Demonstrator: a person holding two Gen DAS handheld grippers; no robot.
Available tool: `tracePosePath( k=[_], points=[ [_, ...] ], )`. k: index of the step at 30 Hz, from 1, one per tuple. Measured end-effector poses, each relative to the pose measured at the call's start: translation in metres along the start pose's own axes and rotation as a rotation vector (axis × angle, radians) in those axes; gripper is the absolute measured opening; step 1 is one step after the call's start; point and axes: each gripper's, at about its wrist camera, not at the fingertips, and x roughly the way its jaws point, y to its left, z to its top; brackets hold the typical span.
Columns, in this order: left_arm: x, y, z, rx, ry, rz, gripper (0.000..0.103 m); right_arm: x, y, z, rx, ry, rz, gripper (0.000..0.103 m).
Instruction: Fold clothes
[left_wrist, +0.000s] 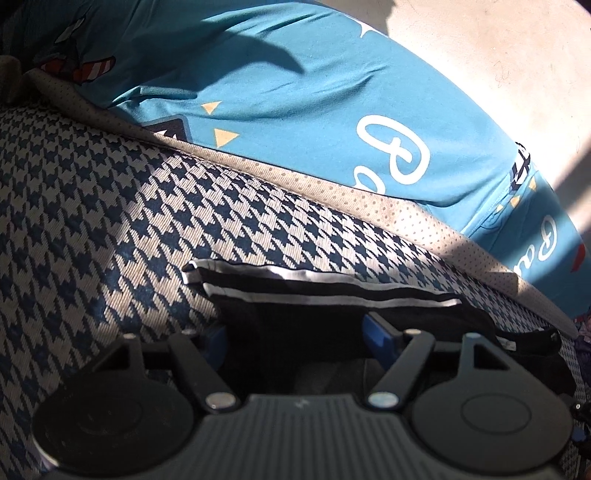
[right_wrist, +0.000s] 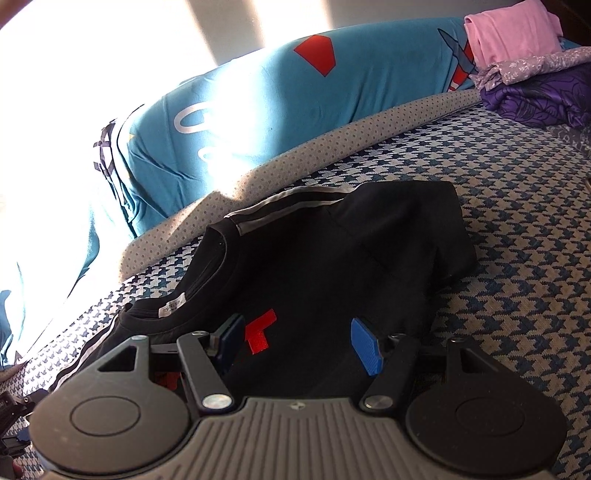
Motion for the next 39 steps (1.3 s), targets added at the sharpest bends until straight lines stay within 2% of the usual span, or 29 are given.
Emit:
tracePosePath(
  k=[3, 5, 7, 9, 13, 17, 20, 26, 28, 30, 33, 36, 39],
  points=[
    [0.001, -0.008, -0.004, 0.052, -0.010, 0.055, 0.058, 0.000, 0.001, 0.000, -0.003, -0.001, 0.000, 0.063],
    [0.002, -0.014, -0.007, 0.089, -0.019, 0.095, 0.044, 0.000, 0.002, -0.001, -0.005, -0.001, -0.001, 0.063],
    [0.002, -0.017, -0.009, 0.107, -0.027, 0.125, 0.024, 0.000, 0.003, -0.001, -0.005, 0.000, -0.001, 0.063],
    [0.000, -0.019, -0.011, 0.120, -0.045, 0.164, 0.014, 0.001, 0.003, -0.001, -0.005, 0.000, -0.002, 0.063],
    [-0.003, -0.026, -0.013, 0.161, -0.092, 0.251, 0.006, 0.002, 0.004, -0.002, -0.005, 0.001, -0.004, 0.063],
    [-0.016, -0.045, -0.014, 0.296, -0.228, 0.415, 0.006, 0.002, 0.005, -0.002, -0.005, 0.002, -0.006, 0.063],
    [-0.023, -0.050, -0.013, 0.344, -0.316, 0.529, 0.004, 0.003, 0.006, -0.002, -0.006, 0.003, -0.007, 0.063],
    [-0.022, -0.037, -0.007, 0.332, -0.378, 0.707, 0.003, 0.003, 0.005, -0.003, -0.005, 0.009, 0.000, 0.063],
    [-0.024, -0.024, -0.003, 0.278, -0.381, 0.753, 0.003, 0.003, 0.004, -0.002, -0.004, 0.010, 0.000, 0.063],
    [-0.027, -0.007, 0.002, 0.186, -0.353, 0.747, 0.003, 0.003, 0.003, -0.002, -0.003, 0.012, -0.001, 0.063],
    [-0.028, 0.010, 0.005, 0.067, -0.263, 0.627, 0.004, 0.004, 0.002, 0.000, 0.001, 0.014, -0.004, 0.063],
    [-0.025, 0.004, 0.001, 0.055, -0.224, 0.521, 0.010, 0.004, 0.001, 0.001, 0.001, 0.012, -0.009, 0.063],
    [-0.022, -0.013, -0.006, 0.090, -0.206, 0.441, 0.010, 0.006, -0.001, 0.001, 0.001, 0.018, -0.006, 0.063]
  ],
)
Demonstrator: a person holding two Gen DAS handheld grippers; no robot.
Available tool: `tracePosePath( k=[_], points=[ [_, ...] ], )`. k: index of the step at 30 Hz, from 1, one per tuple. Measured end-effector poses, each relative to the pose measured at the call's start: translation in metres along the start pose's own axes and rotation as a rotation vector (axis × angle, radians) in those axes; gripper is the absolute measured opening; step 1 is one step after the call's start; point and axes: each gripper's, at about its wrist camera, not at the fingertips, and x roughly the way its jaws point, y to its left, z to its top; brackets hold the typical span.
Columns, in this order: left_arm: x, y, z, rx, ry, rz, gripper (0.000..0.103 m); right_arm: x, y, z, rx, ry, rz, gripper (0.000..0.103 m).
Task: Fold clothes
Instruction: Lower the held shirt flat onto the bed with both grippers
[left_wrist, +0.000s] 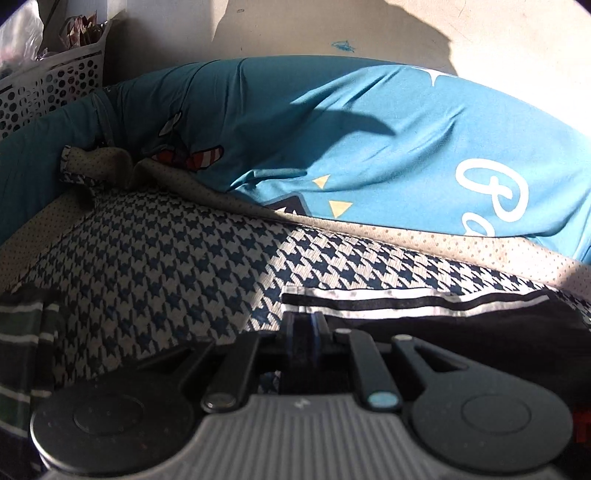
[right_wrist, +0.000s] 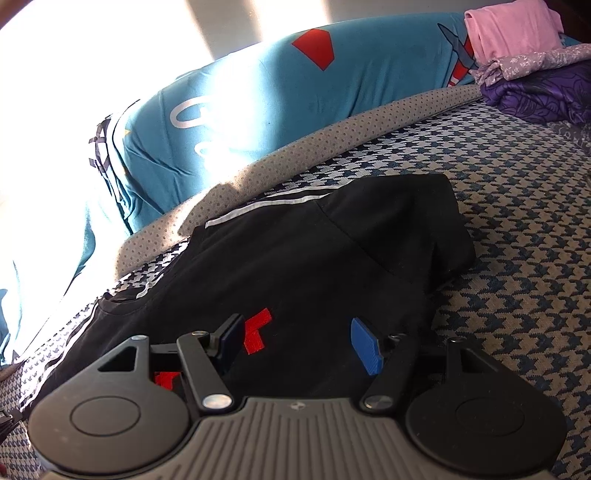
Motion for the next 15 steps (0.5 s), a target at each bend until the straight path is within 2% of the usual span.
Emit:
tracePosePath(
  k=[8, 10, 12, 15],
  points=[
    [-0.012, -0.048, -0.016, 0.130, 0.028, -0.169, 0.021, 0.013, -0.008, 0.002, -0.027, 0.052, 0.005, 0.063],
    [-0.007, -0.057, -0.022, 0.184, 0.050, -0.174, 0.034, 0.018, -0.011, 0.003, -0.038, 0.077, 0.010, 0.063],
    [-0.001, -0.063, -0.028, 0.226, 0.076, -0.164, 0.041, 0.024, -0.016, 0.003, -0.020, 0.101, 0.002, 0.063],
    [0.002, -0.056, -0.029, 0.201, 0.068, -0.124, 0.052, 0.027, -0.025, 0.005, 0.021, 0.104, -0.024, 0.061]
  ],
)
